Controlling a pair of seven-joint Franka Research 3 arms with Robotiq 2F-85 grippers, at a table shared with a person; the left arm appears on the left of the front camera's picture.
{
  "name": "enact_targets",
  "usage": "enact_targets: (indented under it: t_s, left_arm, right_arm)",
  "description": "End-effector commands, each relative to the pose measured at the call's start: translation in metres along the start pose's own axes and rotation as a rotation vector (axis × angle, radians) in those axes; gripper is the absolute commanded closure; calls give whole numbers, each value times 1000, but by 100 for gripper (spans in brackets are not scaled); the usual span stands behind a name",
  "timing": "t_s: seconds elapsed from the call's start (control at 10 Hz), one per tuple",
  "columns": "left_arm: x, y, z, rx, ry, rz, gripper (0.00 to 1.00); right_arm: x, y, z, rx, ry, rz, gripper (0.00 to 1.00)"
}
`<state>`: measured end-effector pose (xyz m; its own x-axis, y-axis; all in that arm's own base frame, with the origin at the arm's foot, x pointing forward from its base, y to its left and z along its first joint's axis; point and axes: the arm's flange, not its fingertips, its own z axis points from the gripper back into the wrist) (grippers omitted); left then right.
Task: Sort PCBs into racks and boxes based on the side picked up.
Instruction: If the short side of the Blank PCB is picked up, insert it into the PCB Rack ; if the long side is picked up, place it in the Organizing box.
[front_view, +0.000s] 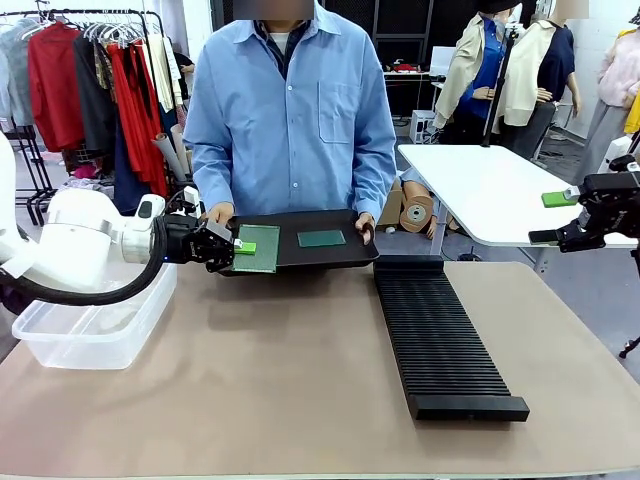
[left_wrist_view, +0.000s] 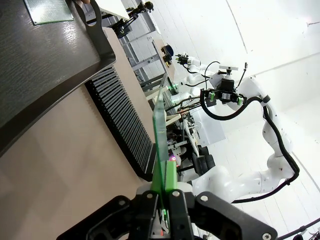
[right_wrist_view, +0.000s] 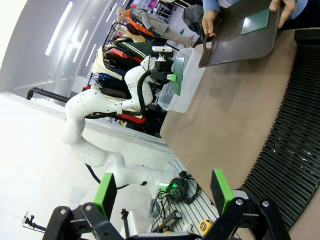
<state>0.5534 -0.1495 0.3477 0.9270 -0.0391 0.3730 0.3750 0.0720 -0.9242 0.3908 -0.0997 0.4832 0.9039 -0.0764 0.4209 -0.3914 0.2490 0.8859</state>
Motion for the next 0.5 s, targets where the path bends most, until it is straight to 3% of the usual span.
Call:
enact_targets:
  t_s: [0.0, 0.4]
  left_arm:
    - [0, 0, -1, -2, 1, -2, 100]
    - [0, 0, -1, -2, 1, -2, 100]
  right_arm:
    - [0, 1, 0, 5, -1, 4, 0]
    - [0, 1, 0, 5, -1, 4, 0]
